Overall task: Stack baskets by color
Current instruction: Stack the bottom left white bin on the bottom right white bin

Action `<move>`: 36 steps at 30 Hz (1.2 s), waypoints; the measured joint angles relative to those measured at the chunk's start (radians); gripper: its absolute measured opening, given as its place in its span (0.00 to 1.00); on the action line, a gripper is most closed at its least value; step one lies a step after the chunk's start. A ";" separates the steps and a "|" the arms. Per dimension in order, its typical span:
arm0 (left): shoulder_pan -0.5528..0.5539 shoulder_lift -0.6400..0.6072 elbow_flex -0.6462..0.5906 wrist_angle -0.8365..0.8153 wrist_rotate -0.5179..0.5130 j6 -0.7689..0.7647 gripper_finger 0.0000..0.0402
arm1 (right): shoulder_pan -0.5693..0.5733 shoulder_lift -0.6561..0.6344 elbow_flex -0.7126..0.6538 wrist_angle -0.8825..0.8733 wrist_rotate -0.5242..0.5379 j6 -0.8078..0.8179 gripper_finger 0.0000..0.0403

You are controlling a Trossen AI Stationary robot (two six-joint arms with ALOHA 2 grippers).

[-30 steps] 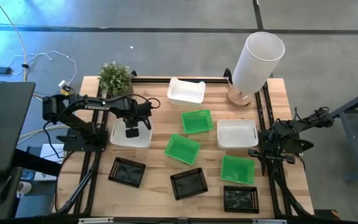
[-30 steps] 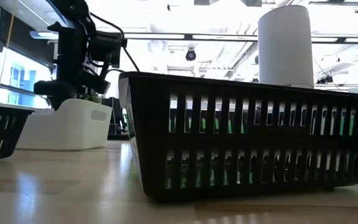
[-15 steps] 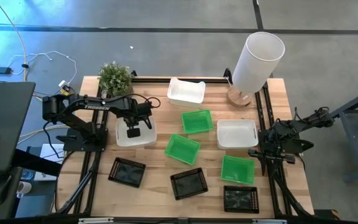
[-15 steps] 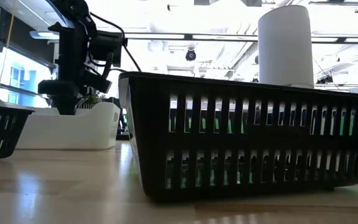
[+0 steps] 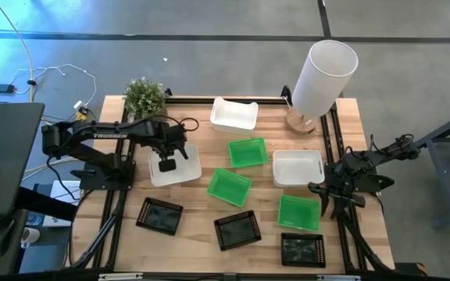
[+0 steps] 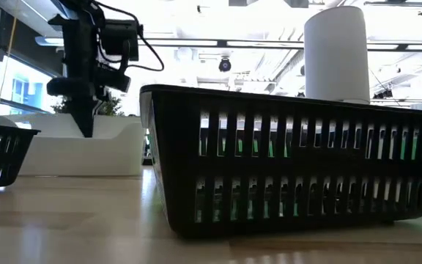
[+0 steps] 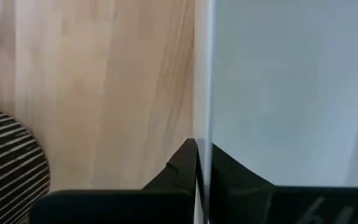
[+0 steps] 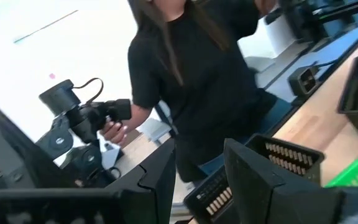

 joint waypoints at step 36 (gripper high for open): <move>-0.112 -0.107 0.194 -0.080 -0.017 -0.092 0.00 | 0.000 0.000 0.000 -0.001 0.027 0.036 0.31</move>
